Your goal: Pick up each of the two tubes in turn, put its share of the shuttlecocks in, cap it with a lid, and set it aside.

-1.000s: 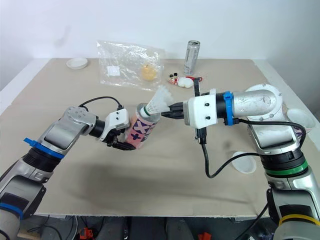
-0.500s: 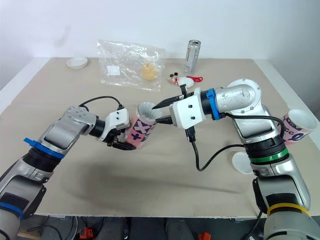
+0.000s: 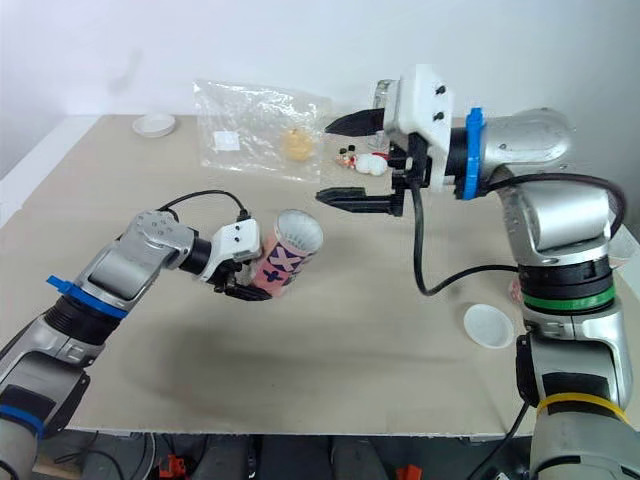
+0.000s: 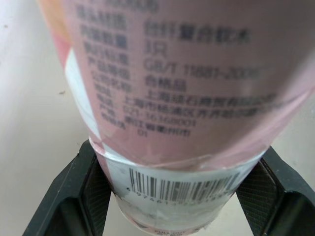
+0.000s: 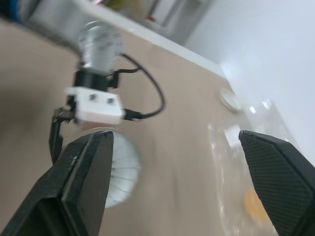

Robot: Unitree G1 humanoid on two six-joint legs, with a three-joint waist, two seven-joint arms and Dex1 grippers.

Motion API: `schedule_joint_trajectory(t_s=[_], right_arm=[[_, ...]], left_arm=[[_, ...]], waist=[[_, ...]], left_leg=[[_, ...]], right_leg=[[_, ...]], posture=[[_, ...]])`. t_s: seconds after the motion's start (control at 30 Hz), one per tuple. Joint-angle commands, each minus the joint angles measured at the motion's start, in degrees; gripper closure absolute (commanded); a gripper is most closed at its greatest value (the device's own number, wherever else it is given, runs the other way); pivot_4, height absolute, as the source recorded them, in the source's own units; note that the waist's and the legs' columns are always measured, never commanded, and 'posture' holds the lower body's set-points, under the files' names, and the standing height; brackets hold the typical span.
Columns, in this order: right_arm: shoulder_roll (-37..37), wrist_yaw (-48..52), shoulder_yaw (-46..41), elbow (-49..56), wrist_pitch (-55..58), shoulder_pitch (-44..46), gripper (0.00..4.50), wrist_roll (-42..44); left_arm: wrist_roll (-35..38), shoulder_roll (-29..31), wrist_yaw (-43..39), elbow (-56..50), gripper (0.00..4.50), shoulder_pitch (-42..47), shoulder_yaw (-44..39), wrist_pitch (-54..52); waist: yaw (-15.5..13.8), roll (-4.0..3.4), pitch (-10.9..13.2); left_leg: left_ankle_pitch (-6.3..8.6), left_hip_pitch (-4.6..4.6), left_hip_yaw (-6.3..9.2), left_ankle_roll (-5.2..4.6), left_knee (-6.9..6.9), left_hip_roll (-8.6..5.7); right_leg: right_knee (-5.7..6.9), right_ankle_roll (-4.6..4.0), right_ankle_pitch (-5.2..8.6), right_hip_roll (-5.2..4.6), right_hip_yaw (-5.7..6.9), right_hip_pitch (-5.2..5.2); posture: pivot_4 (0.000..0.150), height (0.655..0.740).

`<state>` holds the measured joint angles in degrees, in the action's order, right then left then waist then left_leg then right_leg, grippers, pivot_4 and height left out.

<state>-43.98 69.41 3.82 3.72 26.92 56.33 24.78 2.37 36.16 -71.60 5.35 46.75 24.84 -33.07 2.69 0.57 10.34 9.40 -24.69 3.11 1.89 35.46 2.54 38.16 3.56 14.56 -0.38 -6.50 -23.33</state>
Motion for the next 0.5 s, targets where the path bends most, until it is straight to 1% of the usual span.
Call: schedule_joint_trajectory(t_s=[0.03, 0.2, 0.23, 0.27, 0.3, 0.37, 0.5], right_arm=[[-1.2, 1.5, 0.8, 4.4, 4.1, -0.2, 1.14, 1.7], [-0.5, 1.8, 7.2, 7.8, 6.1, -0.8, 3.4, -1.5], [-0.7, 2.6, 8.6, 8.1, 5.7, -0.8, 3.66, -2.3], [-0.9, 3.0, 9.4, 8.1, 5.4, -0.8, 4.21, -2.9], [-0.7, 3.1, 10.3, 7.9, 5.5, -0.6, 4.45, -3.4], [-0.4, 3.6, 12.9, 7.0, 4.4, -0.1, 4.45, -5.9], [1.0, 5.5, 18.5, 4.8, 1.4, 0.2, 4.45, -10.9]], left_arm=[[-4.2, 1.3, -0.1, -0.3, 1.48, 1.8, 2.4, 3.9], [-4.6, 1.3, -2.4, -1.1, 1.48, 3.3, 3.2, 4.6], [-4.4, 1.2, -3.0, -1.4, 1.48, 3.4, 3.2, 4.2], [-4.2, 1.0, -3.4, -1.6, 1.48, 3.5, 3.1, 3.9], [-4.2, 0.9, -3.8, -1.5, 1.48, 3.6, 3.0, 3.8], [-4.2, 0.9, -4.4, -1.7, 1.48, 3.8, 3.1, 3.7], [-3.1, 0.1, -5.7, -2.2, 1.48, 4.2, 2.6, 2.1]], waist=[[0.0, 0.0, 0.0], [0.1, -0.01, 0.0], [0.0, -0.01, 0.0], [0.0, -0.01, 0.0], [0.1, -0.01, 0.0], [0.0, -0.01, 0.0], [0.1, -0.01, 0.0]], left_leg=[[0.0, 0.0, 0.0, 0.0, -0.02, 0.01], [0.01, -0.04, 0.0, 0.0, -0.05, 0.01], [0.01, -0.07, -0.01, 0.0, -0.05, 0.01], [0.01, -0.08, 0.0, 0.0, -0.06, 0.01], [0.02, -0.11, 0.01, 0.0, -0.07, 0.01], [0.03, -0.17, 0.02, 0.0, -0.06, 0.01], [0.07, -0.22, 0.03, 0.02, -0.07, 0.02]], right_leg=[[0.0, 0.0, 0.0, 0.02, 0.0, -0.02], [0.0, 0.07, 0.05, 0.03, 0.0, -0.05], [0.0, 0.08, 0.05, 0.03, 0.0, -0.1], [0.0, 0.09, 0.04, 0.04, 0.01, -0.12], [0.0, 0.11, 0.05, 0.04, 0.02, -0.14], [0.0, 0.24, 0.01, 0.04, 0.03, -0.17], [0.0, 0.24, 0.07, 0.05, 0.05, -0.22]], posture=[[0.15, 0.74], [0.15, 0.74], [0.15, 0.74], [0.15, 0.74], [0.15, 0.74], [0.15, 0.74], [0.15, 0.74]])
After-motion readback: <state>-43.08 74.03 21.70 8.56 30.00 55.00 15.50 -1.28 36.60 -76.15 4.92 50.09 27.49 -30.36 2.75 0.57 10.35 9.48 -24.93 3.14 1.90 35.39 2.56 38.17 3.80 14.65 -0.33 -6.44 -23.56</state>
